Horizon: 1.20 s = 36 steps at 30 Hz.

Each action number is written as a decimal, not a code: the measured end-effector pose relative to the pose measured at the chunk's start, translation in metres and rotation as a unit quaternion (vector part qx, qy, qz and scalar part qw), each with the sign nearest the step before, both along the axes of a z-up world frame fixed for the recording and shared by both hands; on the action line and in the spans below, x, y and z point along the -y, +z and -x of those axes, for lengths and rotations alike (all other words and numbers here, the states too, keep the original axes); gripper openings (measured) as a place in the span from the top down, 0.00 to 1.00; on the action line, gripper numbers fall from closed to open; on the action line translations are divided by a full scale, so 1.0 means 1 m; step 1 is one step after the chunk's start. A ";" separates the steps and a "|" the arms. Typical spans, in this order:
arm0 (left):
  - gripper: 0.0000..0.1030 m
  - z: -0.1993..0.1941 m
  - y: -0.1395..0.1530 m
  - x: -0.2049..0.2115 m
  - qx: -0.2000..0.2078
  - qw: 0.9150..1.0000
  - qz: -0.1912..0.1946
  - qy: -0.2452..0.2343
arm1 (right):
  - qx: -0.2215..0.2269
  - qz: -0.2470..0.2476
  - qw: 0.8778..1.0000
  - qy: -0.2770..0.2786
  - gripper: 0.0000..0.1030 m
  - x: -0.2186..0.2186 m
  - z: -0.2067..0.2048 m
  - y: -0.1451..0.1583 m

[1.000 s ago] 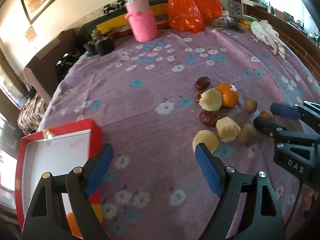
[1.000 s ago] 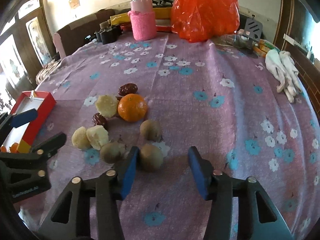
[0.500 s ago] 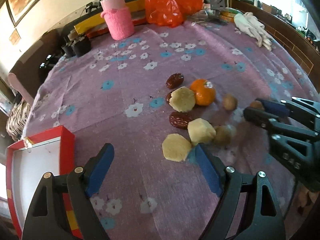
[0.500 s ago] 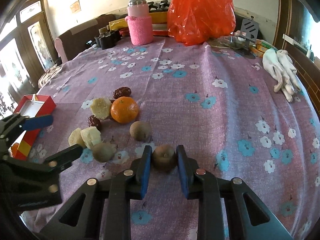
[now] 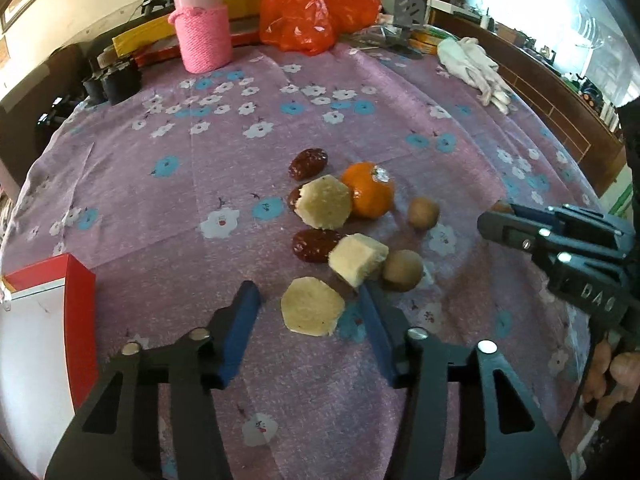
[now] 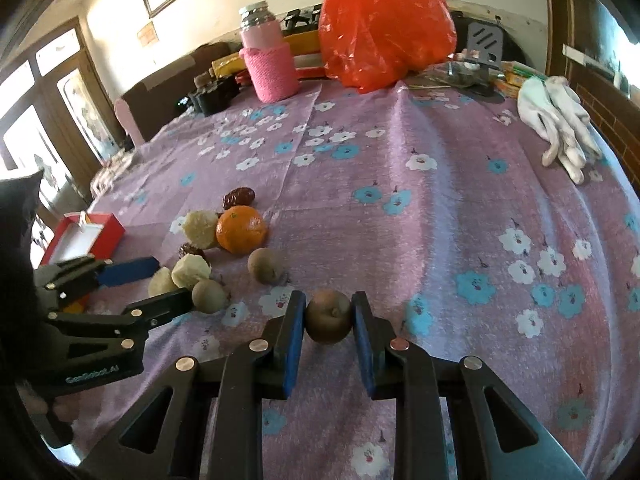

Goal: Organize fruits
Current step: 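Close the left tool on the yellow hexagonal cake piece, then carry the cake in the left tool into the tray and release while the right tool drops its kiwi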

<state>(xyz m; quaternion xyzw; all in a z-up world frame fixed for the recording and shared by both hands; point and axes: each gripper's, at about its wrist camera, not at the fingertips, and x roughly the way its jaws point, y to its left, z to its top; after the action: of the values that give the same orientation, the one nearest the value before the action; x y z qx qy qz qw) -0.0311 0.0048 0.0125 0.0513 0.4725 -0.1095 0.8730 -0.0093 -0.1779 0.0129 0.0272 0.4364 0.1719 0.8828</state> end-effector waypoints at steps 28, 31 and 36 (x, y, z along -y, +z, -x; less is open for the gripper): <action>0.72 0.117 0.068 -0.091 0.092 0.990 0.030 0.102 | 0.030 -0.034 0.992 0.115 0.77 -0.090 0.063 0.047; 0.72 0.140 0.074 -0.125 0.109 0.984 0.015 0.142 | 0.043 -0.031 0.986 0.158 0.77 -0.128 0.077 0.054; 0.72 0.163 0.071 -0.182 0.116 0.971 0.000 0.207 | 0.065 -0.024 0.971 0.228 0.77 -0.196 0.104 0.061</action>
<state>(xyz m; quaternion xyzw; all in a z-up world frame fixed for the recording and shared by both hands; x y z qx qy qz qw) -0.1940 0.1869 0.0833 -0.0349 0.3685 0.0806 0.9255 -0.1135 0.0182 0.0738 -0.0637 0.3684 0.3806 0.8458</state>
